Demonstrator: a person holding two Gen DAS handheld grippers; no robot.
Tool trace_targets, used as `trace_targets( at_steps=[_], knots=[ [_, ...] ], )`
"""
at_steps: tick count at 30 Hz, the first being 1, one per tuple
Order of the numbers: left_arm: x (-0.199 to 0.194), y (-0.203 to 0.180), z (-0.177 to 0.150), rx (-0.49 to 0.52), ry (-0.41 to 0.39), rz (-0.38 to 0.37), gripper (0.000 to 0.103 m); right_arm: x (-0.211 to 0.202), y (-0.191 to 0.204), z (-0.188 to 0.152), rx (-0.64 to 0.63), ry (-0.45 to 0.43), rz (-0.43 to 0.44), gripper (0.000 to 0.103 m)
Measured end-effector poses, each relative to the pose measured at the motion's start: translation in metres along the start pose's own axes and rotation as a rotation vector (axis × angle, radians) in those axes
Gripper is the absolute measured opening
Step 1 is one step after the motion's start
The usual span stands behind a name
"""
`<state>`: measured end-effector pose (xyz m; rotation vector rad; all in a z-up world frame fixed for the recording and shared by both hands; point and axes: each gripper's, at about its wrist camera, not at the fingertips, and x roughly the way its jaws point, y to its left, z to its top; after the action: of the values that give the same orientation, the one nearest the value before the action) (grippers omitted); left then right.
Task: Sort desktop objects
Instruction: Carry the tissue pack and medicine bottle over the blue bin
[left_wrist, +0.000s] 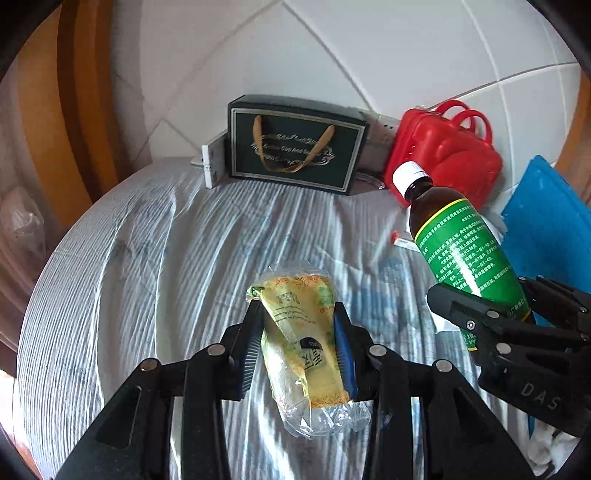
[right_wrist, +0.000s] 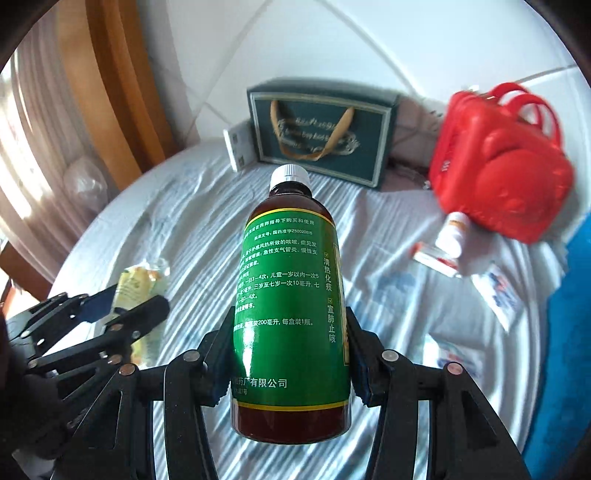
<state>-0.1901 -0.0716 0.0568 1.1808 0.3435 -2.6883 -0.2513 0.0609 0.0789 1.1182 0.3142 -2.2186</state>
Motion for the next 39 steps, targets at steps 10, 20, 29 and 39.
trace_targets(
  at_steps=[10,20,29,39],
  knots=[
    [-0.091,-0.098,-0.008,0.153,-0.145,-0.140,0.036,-0.150,-0.030,-0.043,0.090,-0.204,-0.136,0.051],
    [-0.152,-0.236,-0.011,0.318,-0.262,-0.280,0.036,-0.275,-0.106,-0.090,0.185,-0.349,-0.289,0.051],
    [-0.182,-0.390,0.003,0.454,-0.318,-0.369,0.036,-0.357,-0.222,-0.118,0.271,-0.357,-0.432,0.051],
    [-0.159,-0.529,0.008,0.566,-0.176,-0.390,0.036,-0.361,-0.346,-0.143,0.344,-0.247,-0.497,0.051]
  ],
)
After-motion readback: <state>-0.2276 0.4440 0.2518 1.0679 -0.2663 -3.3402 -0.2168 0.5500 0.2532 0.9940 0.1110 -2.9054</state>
